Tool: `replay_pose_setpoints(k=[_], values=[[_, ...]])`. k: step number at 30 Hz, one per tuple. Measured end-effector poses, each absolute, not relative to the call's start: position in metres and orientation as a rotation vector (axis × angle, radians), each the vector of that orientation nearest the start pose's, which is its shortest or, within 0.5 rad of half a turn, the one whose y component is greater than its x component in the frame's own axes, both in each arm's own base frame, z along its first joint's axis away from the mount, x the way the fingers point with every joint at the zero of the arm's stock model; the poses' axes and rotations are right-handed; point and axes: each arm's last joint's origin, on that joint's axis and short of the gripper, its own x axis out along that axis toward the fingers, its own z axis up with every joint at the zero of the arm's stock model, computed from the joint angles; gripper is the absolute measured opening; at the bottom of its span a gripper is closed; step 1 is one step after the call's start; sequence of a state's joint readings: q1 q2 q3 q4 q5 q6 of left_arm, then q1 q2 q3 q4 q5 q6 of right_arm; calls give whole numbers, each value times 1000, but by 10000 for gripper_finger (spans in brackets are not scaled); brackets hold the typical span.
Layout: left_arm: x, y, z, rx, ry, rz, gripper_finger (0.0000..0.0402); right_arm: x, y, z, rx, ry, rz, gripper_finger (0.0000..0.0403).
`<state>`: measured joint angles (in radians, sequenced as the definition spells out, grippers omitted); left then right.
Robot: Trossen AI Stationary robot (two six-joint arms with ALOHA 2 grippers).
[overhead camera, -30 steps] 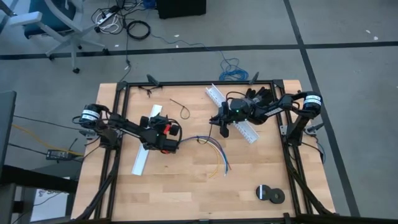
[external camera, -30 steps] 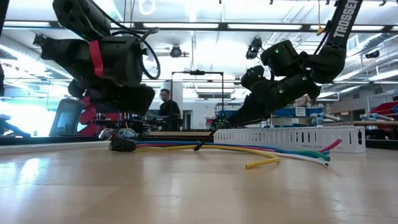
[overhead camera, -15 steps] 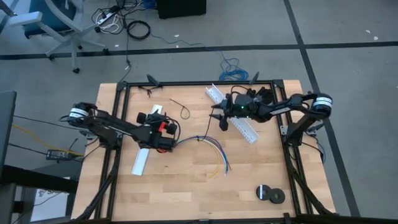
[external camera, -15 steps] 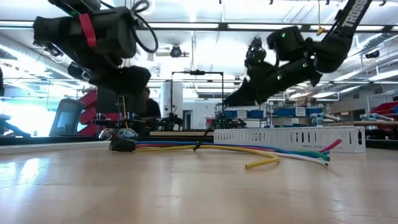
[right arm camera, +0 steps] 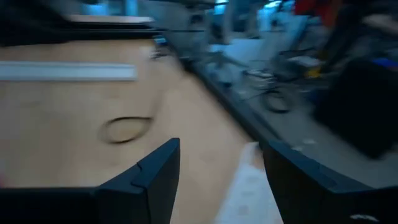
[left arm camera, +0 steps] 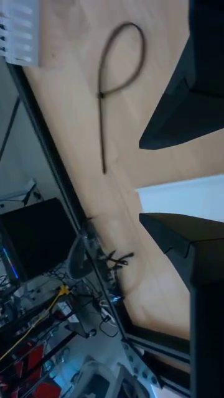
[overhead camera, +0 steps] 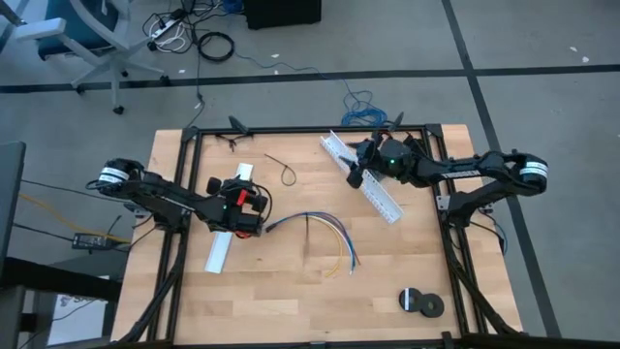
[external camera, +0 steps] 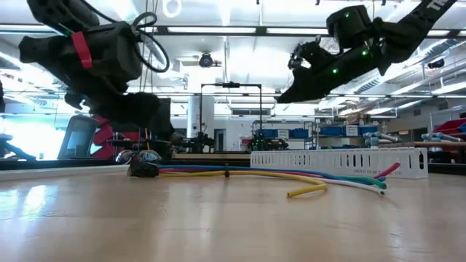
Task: Ziptie cables
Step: Wrap the cable wires with black zip tie
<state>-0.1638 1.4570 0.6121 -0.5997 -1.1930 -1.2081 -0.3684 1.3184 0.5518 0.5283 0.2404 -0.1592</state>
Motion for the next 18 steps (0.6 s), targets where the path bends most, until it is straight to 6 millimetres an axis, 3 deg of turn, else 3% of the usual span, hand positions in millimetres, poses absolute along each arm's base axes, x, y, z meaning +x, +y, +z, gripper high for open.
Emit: replay_pose_setpoints(k=[4, 8, 18], values=[[207, -7, 142, -65, 473, 1289, 188, 239, -109, 224, -157, 207, -652, 208], [207, -7, 142, -45, 492, 1281, 188, 249, -113, 232, -46, 165, -502, 194], [206, -7, 147, -49, 468, 1280, 154, 328, -134, 209, 71, 377, -233, 157]])
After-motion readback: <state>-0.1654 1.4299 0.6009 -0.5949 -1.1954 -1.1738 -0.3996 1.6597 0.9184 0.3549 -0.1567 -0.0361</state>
